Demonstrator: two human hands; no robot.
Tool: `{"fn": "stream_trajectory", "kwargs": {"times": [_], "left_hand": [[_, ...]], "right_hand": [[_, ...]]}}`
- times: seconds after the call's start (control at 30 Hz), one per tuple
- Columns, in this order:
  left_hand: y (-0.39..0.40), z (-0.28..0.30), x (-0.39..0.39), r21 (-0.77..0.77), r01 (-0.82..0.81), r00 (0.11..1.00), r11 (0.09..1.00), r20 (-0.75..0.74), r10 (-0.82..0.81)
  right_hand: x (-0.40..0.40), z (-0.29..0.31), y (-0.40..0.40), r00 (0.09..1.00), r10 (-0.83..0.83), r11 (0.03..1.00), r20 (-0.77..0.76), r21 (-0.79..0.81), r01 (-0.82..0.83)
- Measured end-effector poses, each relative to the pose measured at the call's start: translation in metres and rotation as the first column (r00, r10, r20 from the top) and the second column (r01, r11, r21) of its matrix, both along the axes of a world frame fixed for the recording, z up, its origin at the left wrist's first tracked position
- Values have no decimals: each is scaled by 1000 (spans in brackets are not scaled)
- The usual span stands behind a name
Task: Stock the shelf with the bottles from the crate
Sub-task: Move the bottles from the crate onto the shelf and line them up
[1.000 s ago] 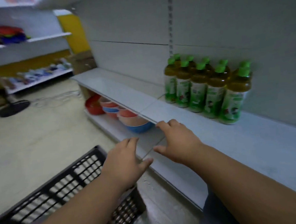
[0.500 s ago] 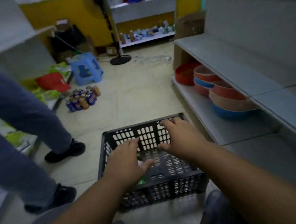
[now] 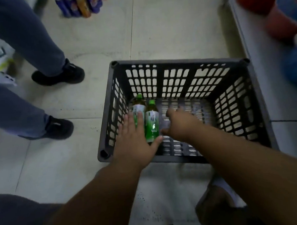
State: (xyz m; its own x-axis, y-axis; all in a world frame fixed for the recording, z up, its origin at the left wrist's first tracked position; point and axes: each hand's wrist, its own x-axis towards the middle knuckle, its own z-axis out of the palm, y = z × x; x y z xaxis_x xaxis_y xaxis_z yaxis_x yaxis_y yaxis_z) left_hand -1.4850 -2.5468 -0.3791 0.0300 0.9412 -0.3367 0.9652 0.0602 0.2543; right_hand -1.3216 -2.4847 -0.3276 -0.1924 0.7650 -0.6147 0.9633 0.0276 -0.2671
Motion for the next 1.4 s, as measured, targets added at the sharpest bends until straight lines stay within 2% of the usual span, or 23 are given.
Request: {"fn": "stream_trajectory", "kwargs": {"times": [0.1,0.27,0.43,0.57,0.67,0.83,0.97,1.0,1.1,1.2,1.33,1.4], "left_hand": [[6,0,-2,36,20,1000,999,-8,-20],[8,-3,-1,52,17,1000,998,-1,-17],[8,-3,-2,53,19,1000,998,12,-20],[8,-3,-1,24,38,999,999,2,-38],[8,-4,-1,15,41,999,999,-3,-41],[8,-1,-1,-1,52,999,999,-16,-52],[9,3,-1,-14,47,999,999,-9,-47],[8,5,0,-13,50,999,999,-13,-50],[9,12,0,-23,57,998,998,-39,-58],[10,24,3,-86,54,998,995,-30,-56],[7,63,27,-106,50,981,993,194,-29],[4,97,47,-77,26,942,997,336,1]], "right_hand": [[-12,-37,15,991,-115,989,-65,-97,109],[-25,-107,42,925,-365,906,-102,-267,328],[-43,-166,72,852,-511,832,-117,-317,455],[-42,-186,77,780,-598,787,-184,-320,528],[-35,-195,74,705,-679,716,-203,-392,577],[-7,-192,66,730,-667,691,-150,-491,531],[5,-169,69,692,-697,660,-186,-544,518],[9,-159,69,660,-717,650,-222,-556,519],[16,-110,63,485,-794,602,-367,-583,545],[32,-50,47,432,-758,651,-488,-528,546],[64,25,28,433,-653,722,-622,-336,605],[75,63,12,458,-561,740,-689,-170,651]]}}
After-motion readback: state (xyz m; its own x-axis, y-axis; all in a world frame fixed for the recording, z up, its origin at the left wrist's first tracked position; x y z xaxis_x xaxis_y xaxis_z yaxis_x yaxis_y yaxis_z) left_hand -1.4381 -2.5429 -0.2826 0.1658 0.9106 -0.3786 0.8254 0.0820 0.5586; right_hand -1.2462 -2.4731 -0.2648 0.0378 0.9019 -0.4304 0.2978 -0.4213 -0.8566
